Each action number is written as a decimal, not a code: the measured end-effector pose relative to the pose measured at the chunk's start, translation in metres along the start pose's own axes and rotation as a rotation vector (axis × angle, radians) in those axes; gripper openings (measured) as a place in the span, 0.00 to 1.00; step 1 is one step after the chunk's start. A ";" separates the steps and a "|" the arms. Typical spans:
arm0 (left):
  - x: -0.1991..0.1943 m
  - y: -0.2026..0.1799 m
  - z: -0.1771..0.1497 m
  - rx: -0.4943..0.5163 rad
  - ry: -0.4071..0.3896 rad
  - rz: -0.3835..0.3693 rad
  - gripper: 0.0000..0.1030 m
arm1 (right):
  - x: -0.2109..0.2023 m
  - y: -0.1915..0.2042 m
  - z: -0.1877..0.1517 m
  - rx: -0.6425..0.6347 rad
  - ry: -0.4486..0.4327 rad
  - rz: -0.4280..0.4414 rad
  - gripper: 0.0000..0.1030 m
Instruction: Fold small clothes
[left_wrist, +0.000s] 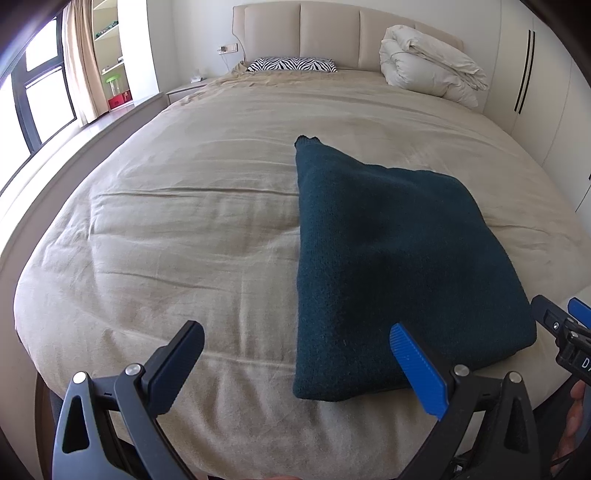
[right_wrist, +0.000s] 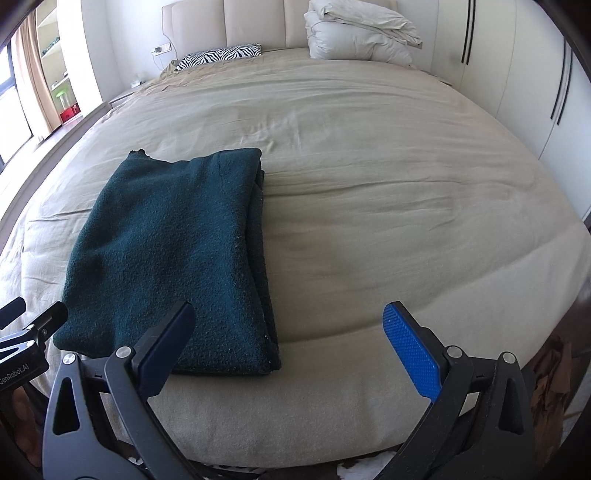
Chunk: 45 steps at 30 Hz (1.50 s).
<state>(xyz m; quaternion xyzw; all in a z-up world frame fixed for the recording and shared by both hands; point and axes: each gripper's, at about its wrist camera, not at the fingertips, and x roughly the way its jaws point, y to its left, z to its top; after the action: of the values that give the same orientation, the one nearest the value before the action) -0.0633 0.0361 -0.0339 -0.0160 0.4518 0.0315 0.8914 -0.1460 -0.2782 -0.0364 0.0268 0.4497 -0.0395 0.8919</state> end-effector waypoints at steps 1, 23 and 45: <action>0.000 0.000 0.000 0.000 0.000 0.000 1.00 | 0.000 0.001 0.000 0.000 0.000 0.000 1.00; 0.007 0.001 -0.003 -0.003 0.017 -0.003 1.00 | 0.005 0.005 -0.004 -0.003 0.018 0.003 1.00; 0.010 0.002 -0.006 0.003 0.025 -0.007 1.00 | 0.010 0.004 -0.008 0.006 0.027 0.007 1.00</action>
<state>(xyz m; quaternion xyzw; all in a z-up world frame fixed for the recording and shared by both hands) -0.0624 0.0380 -0.0450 -0.0167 0.4628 0.0275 0.8859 -0.1466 -0.2741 -0.0492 0.0316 0.4617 -0.0373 0.8857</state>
